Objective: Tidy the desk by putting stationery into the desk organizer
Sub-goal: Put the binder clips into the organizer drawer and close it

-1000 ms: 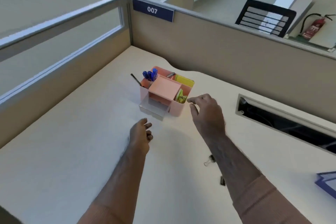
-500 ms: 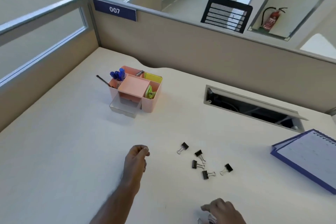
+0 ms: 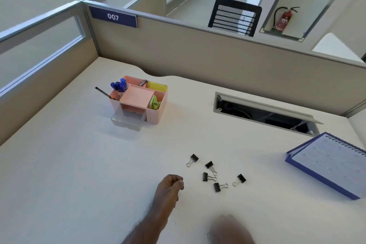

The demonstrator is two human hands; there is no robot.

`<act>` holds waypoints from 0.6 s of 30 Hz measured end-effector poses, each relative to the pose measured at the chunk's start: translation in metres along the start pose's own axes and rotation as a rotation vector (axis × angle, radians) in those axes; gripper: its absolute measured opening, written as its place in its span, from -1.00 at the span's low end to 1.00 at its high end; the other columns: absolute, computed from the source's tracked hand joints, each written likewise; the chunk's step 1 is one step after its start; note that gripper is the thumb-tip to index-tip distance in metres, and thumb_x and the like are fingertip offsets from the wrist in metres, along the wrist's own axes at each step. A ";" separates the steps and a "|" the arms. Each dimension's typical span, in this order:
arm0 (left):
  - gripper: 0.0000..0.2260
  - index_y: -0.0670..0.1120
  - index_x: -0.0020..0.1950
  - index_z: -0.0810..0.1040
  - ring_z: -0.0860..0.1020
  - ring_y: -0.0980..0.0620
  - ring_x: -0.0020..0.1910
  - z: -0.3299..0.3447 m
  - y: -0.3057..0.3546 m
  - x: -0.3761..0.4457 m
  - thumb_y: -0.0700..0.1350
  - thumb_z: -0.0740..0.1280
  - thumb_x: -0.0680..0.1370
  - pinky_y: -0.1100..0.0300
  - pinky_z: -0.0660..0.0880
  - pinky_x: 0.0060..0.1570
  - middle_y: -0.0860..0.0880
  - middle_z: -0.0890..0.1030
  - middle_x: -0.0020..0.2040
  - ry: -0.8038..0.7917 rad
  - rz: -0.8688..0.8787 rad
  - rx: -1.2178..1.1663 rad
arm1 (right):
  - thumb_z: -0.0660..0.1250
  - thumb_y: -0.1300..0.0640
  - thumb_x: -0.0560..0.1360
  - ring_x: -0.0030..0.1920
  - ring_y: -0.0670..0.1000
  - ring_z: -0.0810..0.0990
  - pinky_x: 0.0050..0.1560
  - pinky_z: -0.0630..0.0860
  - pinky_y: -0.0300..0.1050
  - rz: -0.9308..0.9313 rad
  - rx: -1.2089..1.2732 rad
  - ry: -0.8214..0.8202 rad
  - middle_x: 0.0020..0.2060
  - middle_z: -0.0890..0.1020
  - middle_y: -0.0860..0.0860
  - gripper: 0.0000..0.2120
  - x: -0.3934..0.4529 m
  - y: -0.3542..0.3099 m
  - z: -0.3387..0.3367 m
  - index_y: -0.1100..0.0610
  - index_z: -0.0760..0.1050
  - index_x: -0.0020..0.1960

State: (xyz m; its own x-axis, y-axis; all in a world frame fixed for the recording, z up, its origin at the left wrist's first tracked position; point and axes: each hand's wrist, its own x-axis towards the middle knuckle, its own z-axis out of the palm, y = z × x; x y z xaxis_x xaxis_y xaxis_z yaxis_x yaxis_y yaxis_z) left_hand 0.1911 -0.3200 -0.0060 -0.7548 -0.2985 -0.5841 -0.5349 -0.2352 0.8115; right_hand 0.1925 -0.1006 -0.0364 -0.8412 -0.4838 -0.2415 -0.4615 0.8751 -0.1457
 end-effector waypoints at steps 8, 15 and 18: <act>-0.88 -0.06 0.03 0.60 0.45 0.05 -0.36 0.008 -0.009 -0.013 -0.18 0.31 0.53 0.22 0.35 -0.44 -0.10 0.59 -0.16 -0.129 -0.054 0.096 | 0.23 -0.04 0.26 -0.28 -0.24 0.52 -0.44 0.32 -0.39 0.018 0.289 0.081 -0.38 0.52 -0.23 -0.80 0.004 -0.022 -0.026 -0.26 0.52 -0.16; -0.84 -0.07 0.08 0.69 0.63 0.01 -0.21 0.007 0.014 -0.022 -0.12 0.32 0.61 0.14 0.57 -0.16 -0.06 0.72 -0.03 -0.282 0.022 0.005 | 0.37 0.22 0.46 -0.34 -0.09 0.54 -0.32 0.48 -0.13 0.332 1.107 0.269 -0.32 0.67 -0.06 -0.81 0.037 -0.042 -0.080 -0.07 0.62 -0.14; -0.85 -0.18 0.06 0.69 0.63 -0.03 -0.21 -0.001 0.033 -0.020 -0.17 0.35 0.59 0.13 0.58 -0.14 -0.17 0.71 -0.03 -0.324 0.086 -0.060 | 0.37 0.21 0.47 -0.34 -0.09 0.55 -0.27 0.46 -0.13 0.317 1.166 0.318 -0.28 0.68 -0.04 -0.85 0.046 -0.050 -0.092 -0.03 0.62 -0.11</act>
State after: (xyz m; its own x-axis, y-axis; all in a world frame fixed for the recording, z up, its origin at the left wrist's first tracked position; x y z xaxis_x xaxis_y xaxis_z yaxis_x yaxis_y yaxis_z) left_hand 0.1896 -0.3229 0.0324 -0.8825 -0.0125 -0.4701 -0.4485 -0.2785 0.8493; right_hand 0.1508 -0.1656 0.0482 -0.9753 -0.0875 -0.2026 0.1615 0.3429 -0.9254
